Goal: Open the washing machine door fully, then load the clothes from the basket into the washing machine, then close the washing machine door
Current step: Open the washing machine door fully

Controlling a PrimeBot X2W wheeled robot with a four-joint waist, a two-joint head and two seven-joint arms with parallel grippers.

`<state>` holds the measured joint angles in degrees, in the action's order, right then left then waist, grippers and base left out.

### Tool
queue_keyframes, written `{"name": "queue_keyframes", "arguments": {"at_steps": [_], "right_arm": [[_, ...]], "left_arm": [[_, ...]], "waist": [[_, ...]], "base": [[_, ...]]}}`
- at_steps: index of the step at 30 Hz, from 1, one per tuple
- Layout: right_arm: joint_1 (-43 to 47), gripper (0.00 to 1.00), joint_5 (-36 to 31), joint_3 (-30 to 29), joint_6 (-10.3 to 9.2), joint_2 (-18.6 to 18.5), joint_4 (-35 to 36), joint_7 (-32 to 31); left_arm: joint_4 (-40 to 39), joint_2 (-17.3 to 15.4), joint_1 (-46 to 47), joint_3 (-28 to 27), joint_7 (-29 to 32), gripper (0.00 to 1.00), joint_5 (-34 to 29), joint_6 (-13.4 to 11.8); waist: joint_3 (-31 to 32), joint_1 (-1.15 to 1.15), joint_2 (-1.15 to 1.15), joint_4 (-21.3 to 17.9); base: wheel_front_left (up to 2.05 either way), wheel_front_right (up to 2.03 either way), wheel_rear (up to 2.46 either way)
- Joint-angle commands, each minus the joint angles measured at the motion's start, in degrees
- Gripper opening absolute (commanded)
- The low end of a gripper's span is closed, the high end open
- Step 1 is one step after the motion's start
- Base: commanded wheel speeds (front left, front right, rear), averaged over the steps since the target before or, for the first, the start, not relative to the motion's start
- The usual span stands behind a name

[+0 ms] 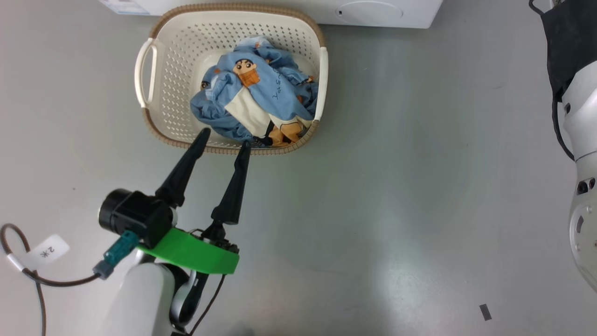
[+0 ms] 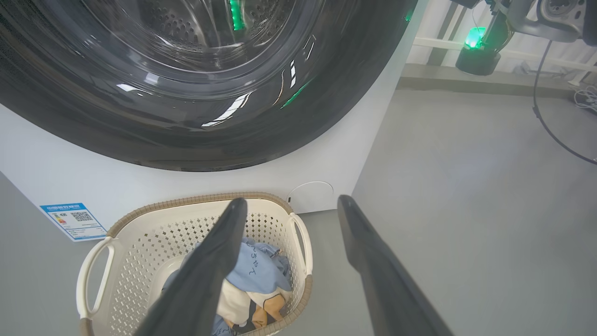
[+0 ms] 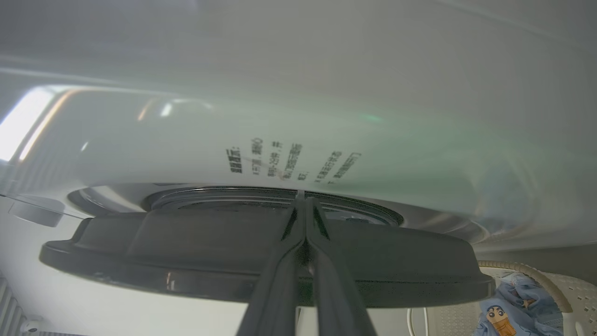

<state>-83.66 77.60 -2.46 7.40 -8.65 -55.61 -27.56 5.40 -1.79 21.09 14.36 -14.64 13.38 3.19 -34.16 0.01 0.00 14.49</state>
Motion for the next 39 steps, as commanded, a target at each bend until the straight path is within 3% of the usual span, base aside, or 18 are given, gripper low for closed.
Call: {"name": "queue_keyframes", "arguments": {"at_steps": [1, 17, 39], "right_arm": [[-1.8, 0.00, -0.7, 0.3, 0.09, 2.0, 1.1, 0.5], [-2.7, 0.00, -3.0, 1.3, 0.09, 3.0, -2.0, 0.6], [4.5, 0.00, -1.4, 4.0, 0.09, 2.3, 2.4, -18.4]], "left_arm": [[-1.8, -1.1, 0.9, -1.5, -0.4, 1.00, 0.7, -0.5], [-2.2, -1.1, 1.2, -0.1, -0.4, 1.00, 2.5, -1.3], [-3.9, -1.1, 0.6, -2.4, -0.4, 1.00, 1.6, -1.5]], "waist": [[-0.6, -0.01, 0.00, 0.6], [-1.1, -0.01, 0.00, 3.5], [1.3, -0.01, 0.00, 1.7]], "base": [[0.00, 0.00, 0.00], [0.00, 0.00, 0.00], [0.00, 0.00, 0.00]]}}
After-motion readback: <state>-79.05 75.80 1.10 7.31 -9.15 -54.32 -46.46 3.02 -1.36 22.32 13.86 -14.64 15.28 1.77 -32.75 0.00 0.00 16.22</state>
